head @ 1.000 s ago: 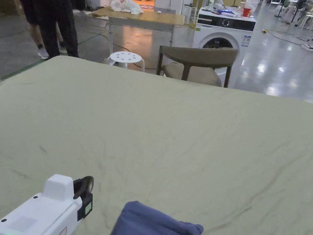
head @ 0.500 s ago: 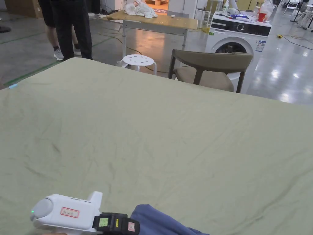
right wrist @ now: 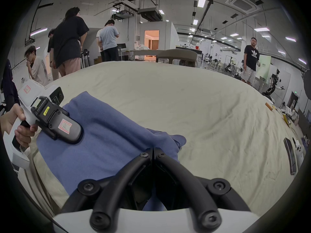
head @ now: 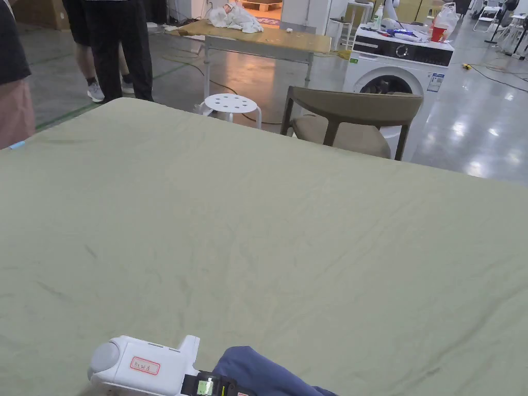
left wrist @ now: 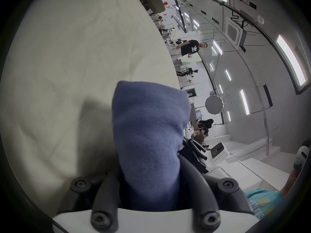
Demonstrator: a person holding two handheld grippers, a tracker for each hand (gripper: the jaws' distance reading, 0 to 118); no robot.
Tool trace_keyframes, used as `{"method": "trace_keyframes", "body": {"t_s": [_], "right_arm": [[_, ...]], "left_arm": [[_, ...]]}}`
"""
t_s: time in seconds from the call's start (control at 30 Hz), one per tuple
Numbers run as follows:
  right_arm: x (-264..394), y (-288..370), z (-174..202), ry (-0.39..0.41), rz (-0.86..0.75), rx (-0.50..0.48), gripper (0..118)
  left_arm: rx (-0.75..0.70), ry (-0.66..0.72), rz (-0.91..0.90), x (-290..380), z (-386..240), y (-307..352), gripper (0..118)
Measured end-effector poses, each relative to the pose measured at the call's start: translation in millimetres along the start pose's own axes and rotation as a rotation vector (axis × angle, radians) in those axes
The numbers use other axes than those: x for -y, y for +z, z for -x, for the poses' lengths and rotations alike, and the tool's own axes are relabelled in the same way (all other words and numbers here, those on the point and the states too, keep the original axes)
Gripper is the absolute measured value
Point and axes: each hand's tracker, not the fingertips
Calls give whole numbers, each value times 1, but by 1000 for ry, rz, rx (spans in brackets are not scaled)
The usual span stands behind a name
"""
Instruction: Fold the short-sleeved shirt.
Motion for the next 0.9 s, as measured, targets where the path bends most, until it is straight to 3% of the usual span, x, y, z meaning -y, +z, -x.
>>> {"method": "trace_keyframes", "body": {"t_s": [0.1,0.17,0.37,0.73,0.9], "right_arm": [[-6,7,-3,-16,-10,-12,0],[-19,15,-5,14,-50,-2,0],[-77,33,-34,-14,-206,33,0],[-166,36,-109,-55,-376,185,0],[-171,44,-129,-79,-387,234,0]], "left_arm": [[-2,-17,-24,-1,-8,9,16],[-10,-25,-38,-4,-18,20,16],[-97,-116,-121,-21,-59,109,16],[-487,-50,-326,-57,-85,336,16],[-665,37,-378,-59,-79,396,16]]}}
